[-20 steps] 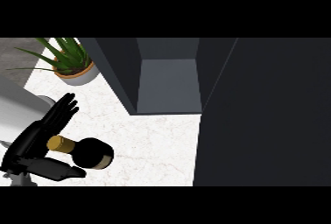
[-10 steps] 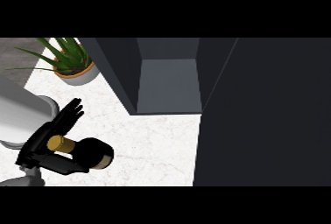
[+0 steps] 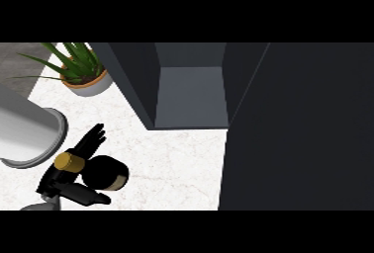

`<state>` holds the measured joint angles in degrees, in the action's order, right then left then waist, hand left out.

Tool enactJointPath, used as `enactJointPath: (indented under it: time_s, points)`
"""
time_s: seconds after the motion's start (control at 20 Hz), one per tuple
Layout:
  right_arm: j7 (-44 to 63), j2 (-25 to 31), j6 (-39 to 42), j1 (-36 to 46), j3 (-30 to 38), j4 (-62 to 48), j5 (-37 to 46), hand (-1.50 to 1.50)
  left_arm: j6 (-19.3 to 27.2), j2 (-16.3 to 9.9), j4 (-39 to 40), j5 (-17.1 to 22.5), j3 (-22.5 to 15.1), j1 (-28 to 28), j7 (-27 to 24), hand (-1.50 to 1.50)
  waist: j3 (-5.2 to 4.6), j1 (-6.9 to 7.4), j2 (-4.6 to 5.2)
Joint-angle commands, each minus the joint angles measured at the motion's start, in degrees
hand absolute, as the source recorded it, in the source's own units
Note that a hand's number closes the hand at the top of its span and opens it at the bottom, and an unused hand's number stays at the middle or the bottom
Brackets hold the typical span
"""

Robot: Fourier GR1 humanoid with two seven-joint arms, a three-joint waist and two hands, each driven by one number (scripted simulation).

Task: Pick up the wine, place it into the cabinet and close the cabinet

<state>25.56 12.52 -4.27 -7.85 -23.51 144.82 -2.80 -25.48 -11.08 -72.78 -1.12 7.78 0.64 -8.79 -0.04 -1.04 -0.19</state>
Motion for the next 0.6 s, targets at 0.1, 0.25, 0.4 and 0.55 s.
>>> enactJointPath:
  time_s: [0.1,0.25,0.4,0.55]
  points:
    - [9.0,1.4,-1.0,0.2,1.9,14.7,-3.8,-1.5,-1.3,-1.3,9.3,-1.8,0.6,2.2,-7.0,-1.5,-0.05,0.17,0.13]
    - [11.1,1.5,-2.2,0.8,0.0,16.3,-1.3,-1.5,-1.9,0.0,8.2,0.1,0.8,-0.1,-6.1,-1.5,-0.06,0.27,-0.04]
    - [9.9,0.5,-3.1,1.1,-0.5,14.0,0.1,-1.5,-0.3,1.8,15.0,1.3,2.6,5.5,-6.3,-1.5,-0.07,-0.13,0.09]
    - [7.4,1.0,-1.5,0.2,-1.3,13.2,-1.0,-1.5,0.8,3.2,17.3,1.3,3.0,6.3,-8.8,-1.5,-0.04,-0.1,0.09]
